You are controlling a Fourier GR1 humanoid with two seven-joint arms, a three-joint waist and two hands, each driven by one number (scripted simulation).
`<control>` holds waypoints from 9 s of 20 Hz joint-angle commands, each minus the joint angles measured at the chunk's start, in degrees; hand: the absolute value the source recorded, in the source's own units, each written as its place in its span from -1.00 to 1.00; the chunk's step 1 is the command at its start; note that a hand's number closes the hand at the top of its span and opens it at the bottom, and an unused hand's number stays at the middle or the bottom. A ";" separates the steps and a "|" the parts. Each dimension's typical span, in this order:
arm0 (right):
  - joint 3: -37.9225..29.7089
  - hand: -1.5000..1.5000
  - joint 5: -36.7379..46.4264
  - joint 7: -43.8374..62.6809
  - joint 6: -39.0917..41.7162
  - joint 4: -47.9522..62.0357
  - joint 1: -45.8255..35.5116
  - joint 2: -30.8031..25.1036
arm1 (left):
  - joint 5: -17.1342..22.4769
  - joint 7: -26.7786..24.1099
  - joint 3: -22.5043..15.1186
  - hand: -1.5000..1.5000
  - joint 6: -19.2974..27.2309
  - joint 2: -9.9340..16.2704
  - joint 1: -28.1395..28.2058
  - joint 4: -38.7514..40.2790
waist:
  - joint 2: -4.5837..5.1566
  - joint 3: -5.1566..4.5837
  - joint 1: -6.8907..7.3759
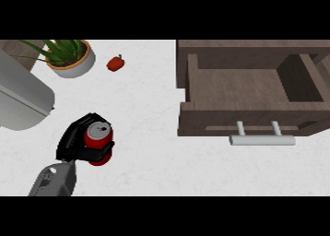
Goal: Pick up the can, place it into the drawer and close the drawer
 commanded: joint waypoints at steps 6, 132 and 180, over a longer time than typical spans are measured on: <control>1.85 -1.00 1.66 0.63 -1.39 -0.64 -0.34 1.31 | 4.19 5.73 4.69 1.00 12.98 -3.11 1.68 -10.52 | -0.03 0.00 0.14; 16.33 -1.00 50.28 -2.21 -4.98 2.19 -18.20 -13.55 | 40.89 20.21 -46.85 -1.00 66.35 -6.45 -69.80 27.04 | 0.67 0.00 -1.82; 5.20 -1.00 77.83 -9.73 -55.83 97.26 -68.10 -6.96 | 29.61 40.84 -47.71 -1.00 62.60 22.15 -41.68 -18.45 | 0.87 0.07 4.56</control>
